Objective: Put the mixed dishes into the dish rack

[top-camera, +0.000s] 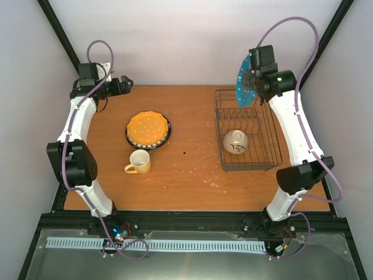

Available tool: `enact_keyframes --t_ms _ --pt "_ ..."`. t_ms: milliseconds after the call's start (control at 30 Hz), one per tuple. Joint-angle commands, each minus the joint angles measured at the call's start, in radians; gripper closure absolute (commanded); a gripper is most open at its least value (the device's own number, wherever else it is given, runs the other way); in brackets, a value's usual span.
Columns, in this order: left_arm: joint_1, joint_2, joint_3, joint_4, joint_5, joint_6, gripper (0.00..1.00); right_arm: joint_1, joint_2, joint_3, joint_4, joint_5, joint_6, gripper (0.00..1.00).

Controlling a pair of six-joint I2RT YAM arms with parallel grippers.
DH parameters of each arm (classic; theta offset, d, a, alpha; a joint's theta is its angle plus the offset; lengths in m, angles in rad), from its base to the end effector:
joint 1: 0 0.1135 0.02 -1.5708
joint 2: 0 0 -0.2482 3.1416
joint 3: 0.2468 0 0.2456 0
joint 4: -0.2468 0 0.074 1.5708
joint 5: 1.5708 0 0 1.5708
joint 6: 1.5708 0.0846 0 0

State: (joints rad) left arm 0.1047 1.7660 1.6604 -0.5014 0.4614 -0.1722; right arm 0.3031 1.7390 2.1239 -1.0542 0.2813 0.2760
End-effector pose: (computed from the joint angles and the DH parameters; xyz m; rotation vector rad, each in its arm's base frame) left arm 0.4359 0.0079 0.3061 -0.0349 2.1544 -0.5398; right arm 0.3712 0.0915 0.4069 0.1212 2.2060 0.0055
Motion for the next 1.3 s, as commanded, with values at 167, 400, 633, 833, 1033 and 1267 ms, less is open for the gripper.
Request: enact_keyframes --t_ms 167,400,633,833,1033,1267 --pt "0.013 0.029 0.036 -0.074 -0.168 0.086 0.0 0.078 0.015 -0.173 0.005 0.199 -0.098 0.97" --pt "0.015 0.013 -0.015 -0.054 -0.192 0.082 0.0 0.088 0.038 -0.237 0.038 0.124 -0.085 0.97" --pt "0.018 0.003 -0.037 -0.052 -0.2 0.086 0.0 0.086 0.083 -0.235 0.061 0.073 -0.074 0.97" --pt "0.021 -0.008 -0.059 -0.049 -0.215 0.092 0.0 0.087 0.125 -0.268 0.102 0.019 -0.051 0.97" --pt "0.026 -0.013 -0.068 -0.061 -0.245 0.105 0.0 0.085 0.167 -0.28 0.121 0.026 -0.074 0.97" --pt "0.036 -0.001 -0.057 -0.075 -0.252 0.114 0.0 0.079 0.256 -0.238 0.119 0.001 -0.072 0.97"
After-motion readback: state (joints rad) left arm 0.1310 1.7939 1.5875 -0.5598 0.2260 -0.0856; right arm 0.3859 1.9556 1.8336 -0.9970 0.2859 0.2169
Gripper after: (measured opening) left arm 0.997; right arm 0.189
